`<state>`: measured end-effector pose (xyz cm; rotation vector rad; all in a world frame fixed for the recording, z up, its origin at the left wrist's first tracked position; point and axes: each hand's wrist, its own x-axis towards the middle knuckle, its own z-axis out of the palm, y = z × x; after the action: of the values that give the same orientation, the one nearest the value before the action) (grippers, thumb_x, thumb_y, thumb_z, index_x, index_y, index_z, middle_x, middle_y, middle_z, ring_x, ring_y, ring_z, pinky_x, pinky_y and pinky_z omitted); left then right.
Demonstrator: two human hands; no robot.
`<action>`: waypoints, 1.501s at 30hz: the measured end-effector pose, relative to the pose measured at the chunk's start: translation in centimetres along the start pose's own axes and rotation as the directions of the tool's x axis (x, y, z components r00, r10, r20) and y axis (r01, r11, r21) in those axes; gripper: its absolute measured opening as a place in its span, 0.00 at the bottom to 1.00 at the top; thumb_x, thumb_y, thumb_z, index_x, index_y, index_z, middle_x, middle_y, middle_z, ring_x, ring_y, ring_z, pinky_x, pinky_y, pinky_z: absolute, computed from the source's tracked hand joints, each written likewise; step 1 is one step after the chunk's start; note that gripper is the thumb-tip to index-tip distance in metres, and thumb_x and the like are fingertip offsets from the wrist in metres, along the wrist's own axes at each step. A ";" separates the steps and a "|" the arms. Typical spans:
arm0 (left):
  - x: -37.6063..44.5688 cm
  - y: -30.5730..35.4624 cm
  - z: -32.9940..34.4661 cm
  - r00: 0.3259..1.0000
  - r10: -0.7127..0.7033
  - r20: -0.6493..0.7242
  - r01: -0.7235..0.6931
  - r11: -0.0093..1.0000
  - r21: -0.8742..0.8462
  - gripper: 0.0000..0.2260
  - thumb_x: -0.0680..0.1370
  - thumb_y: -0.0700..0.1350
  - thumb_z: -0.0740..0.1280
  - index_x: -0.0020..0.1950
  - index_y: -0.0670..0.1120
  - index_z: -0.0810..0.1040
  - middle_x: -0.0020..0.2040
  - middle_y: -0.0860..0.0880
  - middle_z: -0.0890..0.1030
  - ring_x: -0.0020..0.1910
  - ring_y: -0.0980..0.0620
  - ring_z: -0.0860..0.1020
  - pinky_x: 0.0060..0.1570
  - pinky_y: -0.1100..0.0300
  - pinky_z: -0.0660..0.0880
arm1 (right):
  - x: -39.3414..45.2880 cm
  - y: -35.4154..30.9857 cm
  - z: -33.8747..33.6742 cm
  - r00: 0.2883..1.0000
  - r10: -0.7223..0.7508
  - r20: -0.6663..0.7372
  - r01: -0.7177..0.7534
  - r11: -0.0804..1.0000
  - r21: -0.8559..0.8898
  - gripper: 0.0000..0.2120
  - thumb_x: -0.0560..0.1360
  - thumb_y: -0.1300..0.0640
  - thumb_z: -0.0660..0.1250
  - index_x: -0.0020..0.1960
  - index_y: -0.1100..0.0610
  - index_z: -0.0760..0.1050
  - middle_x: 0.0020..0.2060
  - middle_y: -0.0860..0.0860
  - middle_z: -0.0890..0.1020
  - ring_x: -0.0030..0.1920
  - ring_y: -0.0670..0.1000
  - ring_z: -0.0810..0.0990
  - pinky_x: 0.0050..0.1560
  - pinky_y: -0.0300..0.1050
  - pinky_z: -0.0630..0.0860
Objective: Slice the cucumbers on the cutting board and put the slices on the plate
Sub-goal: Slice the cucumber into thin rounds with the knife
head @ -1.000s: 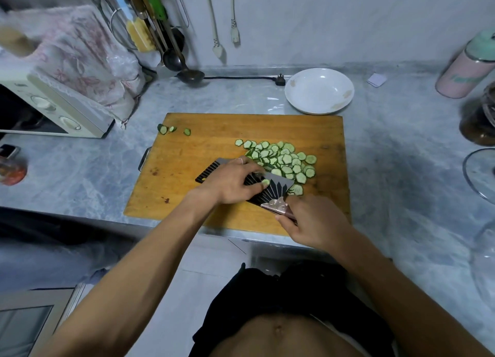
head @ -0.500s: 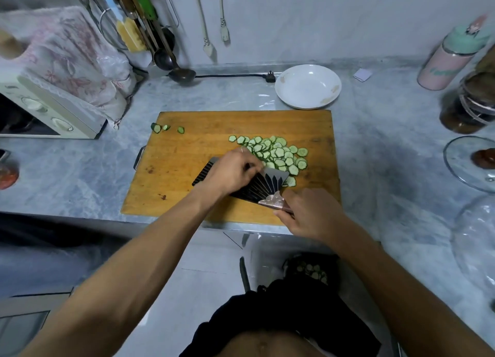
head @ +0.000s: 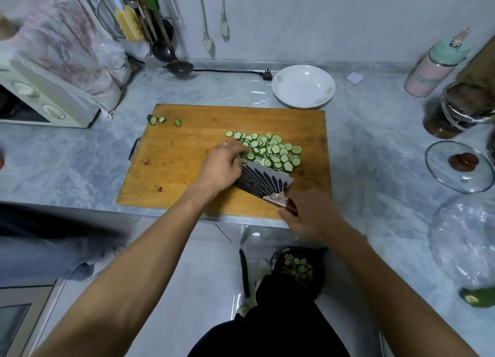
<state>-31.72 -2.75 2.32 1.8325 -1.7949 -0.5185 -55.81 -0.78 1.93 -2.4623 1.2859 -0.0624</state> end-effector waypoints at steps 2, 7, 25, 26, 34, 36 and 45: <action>-1.8 0.3 -0.7 0.977 0.008 -0.213 -0.033 0.993 -0.113 0.17 0.74 0.32 0.61 0.58 0.43 0.83 0.57 0.46 0.82 0.57 0.53 0.77 0.61 0.63 0.72 | -0.2 -0.1 0.8 0.993 0.114 0.015 -0.115 0.978 0.175 0.18 0.78 0.43 0.65 0.37 0.54 0.67 0.28 0.46 0.69 0.31 0.48 0.70 0.32 0.43 0.63; -8.1 0.0 -0.8 0.915 -0.187 -0.357 0.067 0.944 -0.322 0.13 0.75 0.34 0.64 0.51 0.45 0.85 0.48 0.52 0.84 0.47 0.58 0.79 0.46 0.68 0.74 | -0.5 -2.1 1.8 0.945 0.327 -0.011 -0.287 0.846 0.450 0.20 0.77 0.48 0.67 0.31 0.56 0.68 0.24 0.46 0.68 0.25 0.43 0.65 0.28 0.37 0.63; -27.3 -6.0 3.6 0.883 -0.457 0.109 0.434 0.702 -0.565 0.17 0.78 0.32 0.62 0.44 0.52 0.83 0.41 0.55 0.84 0.39 0.58 0.81 0.48 0.66 0.76 | -12.6 -9.1 6.1 0.936 0.351 0.027 -0.290 0.727 0.623 0.19 0.80 0.52 0.65 0.33 0.60 0.68 0.24 0.51 0.71 0.22 0.45 0.68 0.27 0.41 0.64; -27.7 -6.2 3.8 0.872 -0.477 0.115 0.449 0.683 -0.576 0.18 0.78 0.32 0.61 0.43 0.53 0.83 0.40 0.55 0.84 0.39 0.58 0.81 0.48 0.66 0.76 | -13.4 -9.2 6.8 0.939 0.340 0.058 -0.310 0.758 0.575 0.19 0.79 0.52 0.66 0.34 0.60 0.69 0.25 0.49 0.72 0.23 0.43 0.69 0.27 0.39 0.64; -33.5 -14.1 11.6 0.650 -0.709 0.272 0.735 0.497 -0.462 0.14 0.77 0.33 0.61 0.48 0.46 0.85 0.48 0.46 0.85 0.50 0.48 0.82 0.57 0.56 0.78 | -14.9 -7.6 18.6 0.844 0.318 0.431 -0.460 0.843 0.279 0.14 0.77 0.50 0.68 0.44 0.61 0.78 0.34 0.53 0.78 0.35 0.51 0.76 0.35 0.43 0.70; -34.3 -17.8 16.3 0.610 -0.731 0.306 0.780 0.485 -0.396 0.12 0.76 0.34 0.63 0.50 0.44 0.85 0.50 0.45 0.85 0.53 0.46 0.81 0.60 0.54 0.77 | -14.0 -6.2 23.8 0.805 0.340 0.485 -0.482 0.853 0.202 0.13 0.76 0.50 0.68 0.42 0.60 0.77 0.36 0.53 0.79 0.37 0.52 0.76 0.36 0.44 0.71; -32.8 -35.5 44.1 0.554 -0.670 0.495 0.772 0.636 -0.002 0.12 0.79 0.45 0.65 0.56 0.41 0.83 0.55 0.45 0.83 0.54 0.47 0.80 0.53 0.63 0.72 | -7.2 3.5 46.6 0.779 0.322 0.538 -0.464 0.873 0.149 0.18 0.76 0.51 0.67 0.32 0.61 0.72 0.23 0.52 0.74 0.25 0.50 0.74 0.26 0.39 0.68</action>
<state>-31.55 25.19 -56.85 2.3832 -1.0219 -1.5148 -53.32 16.93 -41.85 -1.7582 1.4073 0.4500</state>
